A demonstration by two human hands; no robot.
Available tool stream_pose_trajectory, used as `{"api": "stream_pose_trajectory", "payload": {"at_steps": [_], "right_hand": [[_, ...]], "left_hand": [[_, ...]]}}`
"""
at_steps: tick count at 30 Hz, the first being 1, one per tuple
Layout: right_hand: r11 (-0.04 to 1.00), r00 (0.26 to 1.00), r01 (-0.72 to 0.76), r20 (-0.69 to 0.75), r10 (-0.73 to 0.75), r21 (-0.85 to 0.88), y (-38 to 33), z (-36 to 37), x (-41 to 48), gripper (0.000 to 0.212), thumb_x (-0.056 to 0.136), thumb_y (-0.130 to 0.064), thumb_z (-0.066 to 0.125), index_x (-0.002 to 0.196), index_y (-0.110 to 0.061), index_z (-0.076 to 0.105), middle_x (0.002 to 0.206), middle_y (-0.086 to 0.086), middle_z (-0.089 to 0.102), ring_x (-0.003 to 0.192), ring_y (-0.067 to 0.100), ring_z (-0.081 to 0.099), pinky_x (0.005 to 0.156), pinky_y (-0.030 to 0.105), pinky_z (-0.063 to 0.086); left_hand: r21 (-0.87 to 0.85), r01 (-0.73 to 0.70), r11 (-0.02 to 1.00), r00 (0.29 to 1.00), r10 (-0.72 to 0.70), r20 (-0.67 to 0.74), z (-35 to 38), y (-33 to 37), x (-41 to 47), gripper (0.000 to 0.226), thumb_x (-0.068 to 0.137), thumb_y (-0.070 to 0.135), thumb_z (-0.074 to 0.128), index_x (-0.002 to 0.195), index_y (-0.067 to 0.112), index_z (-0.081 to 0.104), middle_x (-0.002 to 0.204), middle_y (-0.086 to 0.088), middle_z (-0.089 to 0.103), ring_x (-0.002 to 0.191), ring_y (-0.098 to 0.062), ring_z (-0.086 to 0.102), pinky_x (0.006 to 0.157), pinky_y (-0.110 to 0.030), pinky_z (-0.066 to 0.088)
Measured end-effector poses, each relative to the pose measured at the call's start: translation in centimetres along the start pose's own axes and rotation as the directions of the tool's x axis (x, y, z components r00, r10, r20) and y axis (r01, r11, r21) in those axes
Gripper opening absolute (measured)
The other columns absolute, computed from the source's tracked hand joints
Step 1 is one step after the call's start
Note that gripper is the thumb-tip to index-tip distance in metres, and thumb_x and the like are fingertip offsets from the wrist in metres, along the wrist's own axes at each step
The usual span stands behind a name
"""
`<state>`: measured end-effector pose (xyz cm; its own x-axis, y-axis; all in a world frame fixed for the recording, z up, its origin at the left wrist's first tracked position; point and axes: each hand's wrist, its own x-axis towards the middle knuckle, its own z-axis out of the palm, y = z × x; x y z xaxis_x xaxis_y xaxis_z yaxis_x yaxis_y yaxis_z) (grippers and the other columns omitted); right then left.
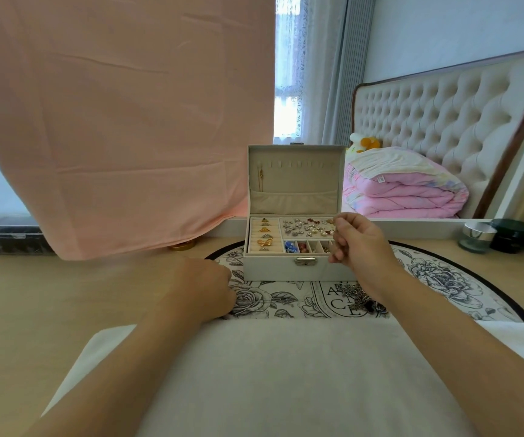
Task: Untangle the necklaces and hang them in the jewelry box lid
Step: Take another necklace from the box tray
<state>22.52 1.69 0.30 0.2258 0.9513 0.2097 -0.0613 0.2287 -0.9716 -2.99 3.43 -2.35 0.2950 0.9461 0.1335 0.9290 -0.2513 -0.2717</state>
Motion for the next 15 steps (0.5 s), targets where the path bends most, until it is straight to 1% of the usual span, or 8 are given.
{"api": "stream_pose_trajectory", "payload": {"at_steps": [2, 5, 7, 9, 10, 11, 13, 15], "right_hand": [[1.0, 1.0, 0.015, 0.02, -0.014, -0.028, -0.1, 0.1, -0.1, 0.013, 0.104, -0.011, 0.048, 0.097, -0.015, 0.058, 0.051, -0.008, 0.041, 0.046, 0.013, 0.038, 0.056, 0.034, 0.049], [0.995, 0.998, 0.035, 0.05, -0.031, -0.091, -0.2, 0.2, -0.1, 0.012, 0.103, -0.012, 0.051, 0.097, -0.015, 0.06, 0.046, -0.011, 0.042, 0.042, 0.01, 0.037, 0.055, 0.034, 0.048], [0.942, 0.991, 0.084, 0.122, -0.047, -0.324, -0.3, -0.2, -0.2, 0.011, 0.101, -0.015, 0.055, 0.097, -0.018, 0.065, 0.049, -0.012, 0.051, 0.041, 0.008, 0.039, 0.052, 0.03, 0.045], [0.786, 0.965, 0.156, 0.261, 0.007, -0.598, -0.5, -0.7, -0.4, 0.013, 0.098, -0.017, 0.059, 0.094, -0.023, 0.07, 0.067, -0.008, 0.065, 0.047, 0.007, 0.046, 0.051, 0.022, 0.043], [0.692, 0.942, 0.19, 0.327, 0.071, -0.697, -0.5, -0.9, -0.5, 0.013, 0.097, -0.018, 0.06, 0.094, -0.024, 0.072, 0.074, -0.005, 0.067, 0.054, 0.006, 0.05, 0.054, 0.021, 0.044], [0.584, 0.914, 0.226, 0.378, 0.15, -0.779, -0.5, -1.0, -0.7, 0.013, 0.096, -0.02, 0.061, 0.095, -0.027, 0.072, 0.077, -0.008, 0.064, 0.061, 0.005, 0.053, 0.058, 0.02, 0.044], [0.312, 0.862, 0.326, 0.416, 0.289, -0.893, -0.3, -1.0, -1.1, 0.014, 0.094, -0.026, 0.062, 0.098, -0.034, 0.072, 0.079, -0.018, 0.055, 0.072, 0.0, 0.053, 0.066, 0.02, 0.043], [0.096, 0.853, 0.389, 0.398, 0.338, -0.916, -0.2, -0.7, -1.4, 0.015, 0.089, -0.032, 0.065, 0.099, -0.04, 0.072, 0.08, -0.021, 0.051, 0.082, 0.004, 0.053, 0.074, 0.024, 0.046]], "left_hand": [[0.028, -0.024, 0.999, 0.999, 0.025, -0.038, -0.5, 0.7, 0.0, 0.025, 0.091, 0.039, 0.045, 0.096, 0.024, 0.064, 0.1, 0.002, 0.064, 0.087, -0.02, 0.058, 0.07, -0.03, 0.042], [-0.114, -0.162, 0.98, 0.977, 0.143, -0.158, -0.7, 2.4, -0.3, 0.023, 0.094, 0.04, 0.049, 0.103, 0.029, 0.067, 0.104, 0.009, 0.066, 0.092, -0.016, 0.061, 0.069, -0.029, 0.043], [-0.19, -0.278, 0.941, 0.946, 0.234, -0.224, -0.6, 3.4, -0.4, 0.025, 0.098, 0.042, 0.051, 0.112, 0.033, 0.069, 0.108, 0.012, 0.066, 0.098, -0.013, 0.061, 0.072, -0.028, 0.043], [-0.217, -0.37, 0.903, 0.911, 0.307, -0.276, -0.2, 3.9, -0.1, 0.025, 0.099, 0.039, 0.053, 0.117, 0.036, 0.07, 0.112, 0.013, 0.066, 0.103, -0.011, 0.06, 0.077, -0.026, 0.044], [-0.234, -0.392, 0.89, 0.902, 0.322, -0.288, 0.0, 3.9, 0.0, 0.025, 0.1, 0.038, 0.053, 0.118, 0.036, 0.07, 0.113, 0.014, 0.066, 0.105, -0.01, 0.06, 0.08, -0.026, 0.045], [-0.257, -0.397, 0.881, 0.901, 0.321, -0.292, 0.1, 3.9, 0.1, 0.025, 0.1, 0.036, 0.053, 0.118, 0.036, 0.071, 0.114, 0.014, 0.065, 0.105, -0.01, 0.059, 0.081, -0.027, 0.046], [-0.277, -0.396, 0.876, 0.901, 0.311, -0.303, 0.3, 3.9, 0.1, 0.024, 0.101, 0.035, 0.052, 0.115, 0.034, 0.071, 0.112, 0.013, 0.065, 0.103, -0.01, 0.06, 0.078, -0.027, 0.047], [-0.242, -0.418, 0.876, 0.881, 0.326, -0.342, 0.5, 4.1, 0.0, 0.024, 0.101, 0.034, 0.051, 0.111, 0.029, 0.071, 0.107, 0.011, 0.066, 0.098, -0.012, 0.061, 0.076, -0.027, 0.048]]}}
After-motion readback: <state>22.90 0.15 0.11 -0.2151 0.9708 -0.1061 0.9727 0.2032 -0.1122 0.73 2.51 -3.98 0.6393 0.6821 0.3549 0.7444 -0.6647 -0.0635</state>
